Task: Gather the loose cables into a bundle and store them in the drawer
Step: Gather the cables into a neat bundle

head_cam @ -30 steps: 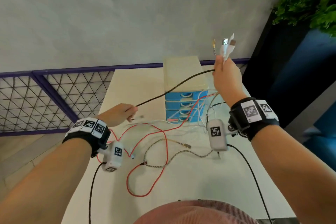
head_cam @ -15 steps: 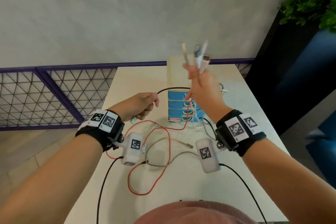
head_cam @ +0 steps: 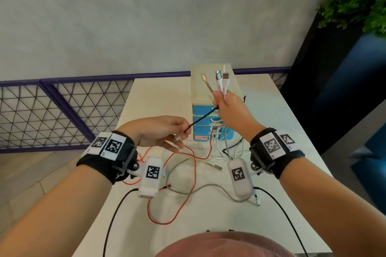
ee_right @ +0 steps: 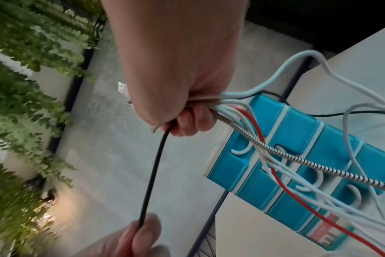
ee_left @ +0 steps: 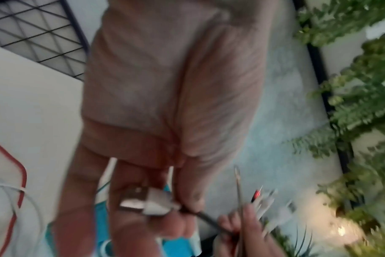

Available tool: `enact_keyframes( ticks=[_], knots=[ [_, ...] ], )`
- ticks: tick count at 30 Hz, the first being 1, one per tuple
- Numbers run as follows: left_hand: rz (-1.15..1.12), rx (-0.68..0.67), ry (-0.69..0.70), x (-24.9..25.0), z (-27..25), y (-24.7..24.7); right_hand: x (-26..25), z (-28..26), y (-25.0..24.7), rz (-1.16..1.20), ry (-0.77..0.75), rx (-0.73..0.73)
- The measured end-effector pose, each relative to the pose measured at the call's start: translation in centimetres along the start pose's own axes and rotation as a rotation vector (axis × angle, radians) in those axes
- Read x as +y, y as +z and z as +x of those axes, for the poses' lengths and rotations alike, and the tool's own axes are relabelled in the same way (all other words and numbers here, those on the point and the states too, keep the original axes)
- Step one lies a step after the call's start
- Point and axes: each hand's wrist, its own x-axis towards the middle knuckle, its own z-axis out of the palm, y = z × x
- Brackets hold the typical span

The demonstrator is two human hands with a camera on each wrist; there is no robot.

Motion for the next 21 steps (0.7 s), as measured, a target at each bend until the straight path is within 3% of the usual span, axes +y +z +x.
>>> enact_keyframes(
  ticks=[2, 4, 6, 11, 14, 18, 21],
  knots=[
    [0.145, 0.083, -0.019, 0.3, -0.3, -0.4, 0.3, 0.2, -0.2, 0.165, 0.037, -0.035],
    [0.590, 0.284, 0.025, 1.5, -0.6, -0.5, 0.1, 0.4, -0.5, 0.356, 0.083, -0.109],
    [0.953, 0.466, 0.083, 3.1, -0.8, -0.3, -0.4, 0.2, -1.0, 0.403, 0.084, -0.180],
    [1.232, 0.535, 0.086, 6.2, -1.5, -0.3, -0.9, -0.5, -2.0, 0.491, 0.015, -0.178],
    [1.077, 0.530, 0.235, 7.1, -2.3, -0.3, -0.9, -0.6, -2.4, 0.616, 0.061, -0.174],
    [0.349, 0.435, 0.647, 7.6, -1.8, 1.2, -1.7, -1.1, -1.5, 0.579, -0.015, -0.127],
    [0.287, 0.601, 0.808, 7.4, -0.3, 1.7, -2.3, -1.5, -0.6, 0.707, -0.022, -0.232]
  ],
)
